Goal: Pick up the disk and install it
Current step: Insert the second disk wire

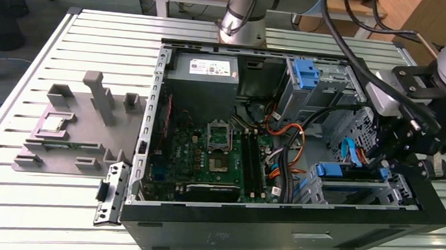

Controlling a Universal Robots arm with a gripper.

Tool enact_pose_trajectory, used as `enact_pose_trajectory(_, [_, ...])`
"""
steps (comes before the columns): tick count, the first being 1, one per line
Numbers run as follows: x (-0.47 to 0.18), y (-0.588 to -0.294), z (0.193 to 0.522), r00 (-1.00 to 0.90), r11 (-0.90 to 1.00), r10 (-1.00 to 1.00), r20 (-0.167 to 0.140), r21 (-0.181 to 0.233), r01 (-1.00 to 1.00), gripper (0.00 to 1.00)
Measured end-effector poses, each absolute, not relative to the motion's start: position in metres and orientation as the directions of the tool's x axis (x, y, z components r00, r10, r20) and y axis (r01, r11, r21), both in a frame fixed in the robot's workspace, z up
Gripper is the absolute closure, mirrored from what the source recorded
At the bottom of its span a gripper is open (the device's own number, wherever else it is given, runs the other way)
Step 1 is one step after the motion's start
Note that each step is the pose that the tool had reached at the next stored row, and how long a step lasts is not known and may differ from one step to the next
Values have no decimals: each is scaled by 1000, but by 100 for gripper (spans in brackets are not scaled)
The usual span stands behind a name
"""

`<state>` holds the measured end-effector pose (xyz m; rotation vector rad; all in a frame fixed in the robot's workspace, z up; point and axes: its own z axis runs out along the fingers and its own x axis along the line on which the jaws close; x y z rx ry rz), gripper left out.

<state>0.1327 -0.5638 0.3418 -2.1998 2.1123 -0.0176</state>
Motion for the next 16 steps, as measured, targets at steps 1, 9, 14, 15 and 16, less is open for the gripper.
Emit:
enact_pose_trajectory(1, [133,-564,344,43,-38,-998,-55,-74,-997,75])
enact_pose_trajectory(9, [133,-564,352,43,-38,-998,-56,-74,-997,75])
enact_pose_trajectory(14, [133,-564,351,39,-38,-998,-58,-21,-999,75])
enact_pose_trajectory(15, [134,-564,351,38,-38,-998,-58,-3,-999,75])
enact_pose_trajectory(16, [134,-564,351,37,-38,-998,-59,15,-999,75])
